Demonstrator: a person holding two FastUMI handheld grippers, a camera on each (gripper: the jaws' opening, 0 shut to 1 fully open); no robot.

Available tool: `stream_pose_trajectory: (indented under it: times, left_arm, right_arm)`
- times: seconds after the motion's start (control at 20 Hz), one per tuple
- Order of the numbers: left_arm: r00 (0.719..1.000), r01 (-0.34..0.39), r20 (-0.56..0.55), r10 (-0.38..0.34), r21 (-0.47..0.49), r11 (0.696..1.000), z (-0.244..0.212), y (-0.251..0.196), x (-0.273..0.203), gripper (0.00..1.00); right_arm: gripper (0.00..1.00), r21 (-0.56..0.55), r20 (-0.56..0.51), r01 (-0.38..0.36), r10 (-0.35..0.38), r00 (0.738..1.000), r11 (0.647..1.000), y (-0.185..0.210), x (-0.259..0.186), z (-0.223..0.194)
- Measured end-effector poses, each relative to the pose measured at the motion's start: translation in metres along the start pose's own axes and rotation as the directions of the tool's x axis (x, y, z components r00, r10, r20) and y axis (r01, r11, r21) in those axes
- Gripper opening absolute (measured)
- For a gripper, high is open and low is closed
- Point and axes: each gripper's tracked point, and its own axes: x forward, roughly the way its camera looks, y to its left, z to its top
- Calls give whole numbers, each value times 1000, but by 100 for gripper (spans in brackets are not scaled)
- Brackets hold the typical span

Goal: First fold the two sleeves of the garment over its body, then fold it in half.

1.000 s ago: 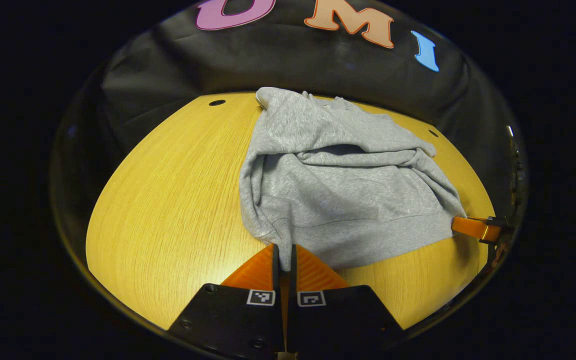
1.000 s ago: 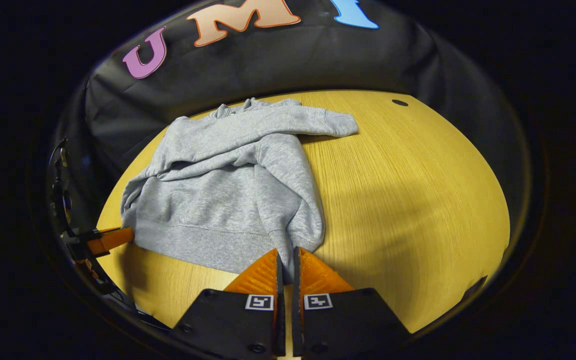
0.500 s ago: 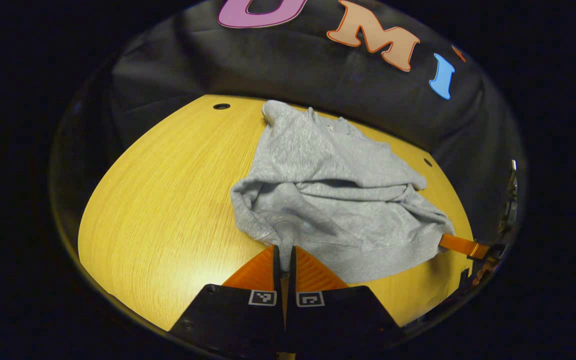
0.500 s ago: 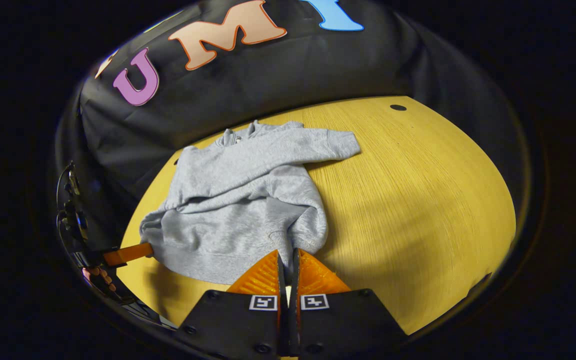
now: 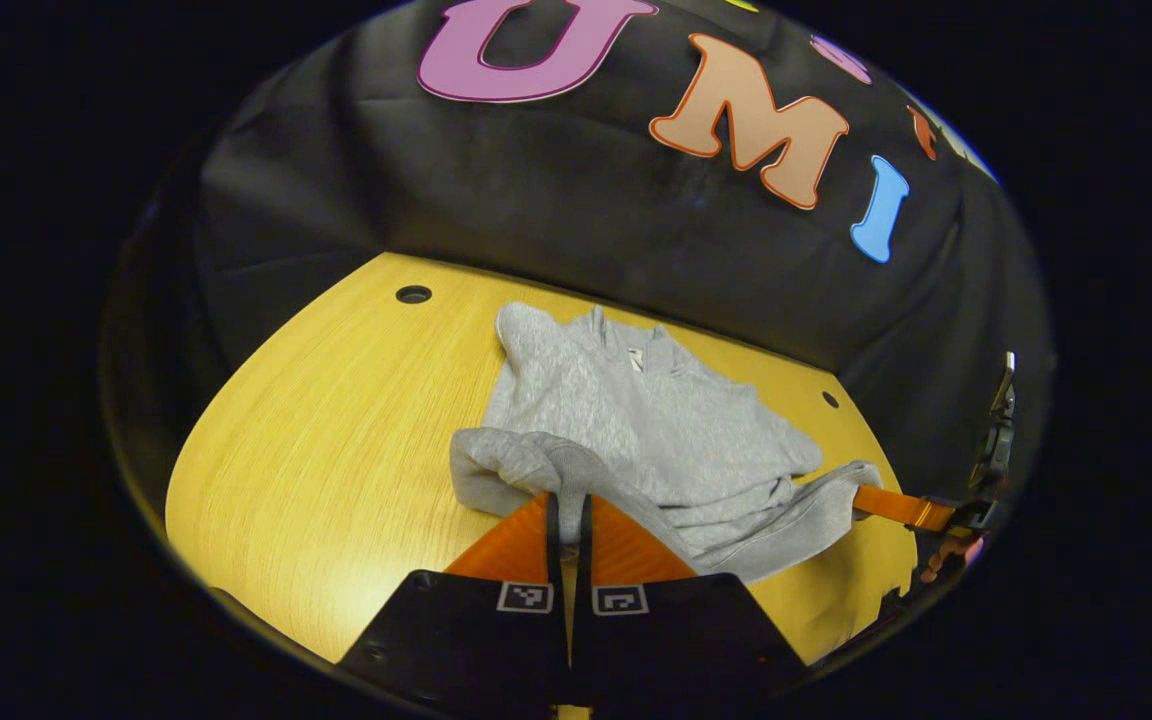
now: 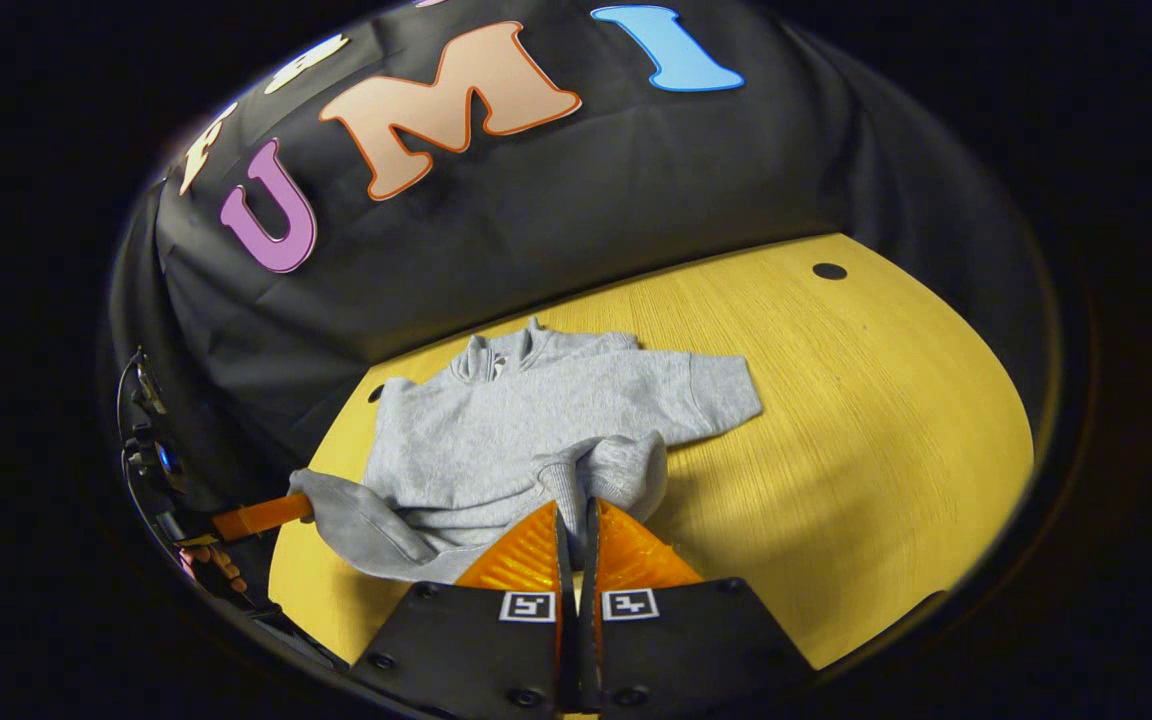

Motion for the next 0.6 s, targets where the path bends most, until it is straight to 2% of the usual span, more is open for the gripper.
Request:
stream_pose_trajectory:
  times: [0.3, 0.4, 0.6]
  left_arm:
    - [1000, -16, -6, 17, 2, 1000, 31, -3, 50, 0]
    - [999, -47, -23, 47, 3, 999, 32, 3, 69, 0]
    - [993, -90, -78, 85, -58, 994, 23, 16, 97, 0]
  right_arm:
    - [2, -42, -23, 13, -14, 1000, 999, 7, 47, 33]
    - [2, -29, -39, 19, -20, 999, 999, 7, 66, 39]
    - [3, 52, -104, 47, -42, 994, 998, -7, 106, 30]
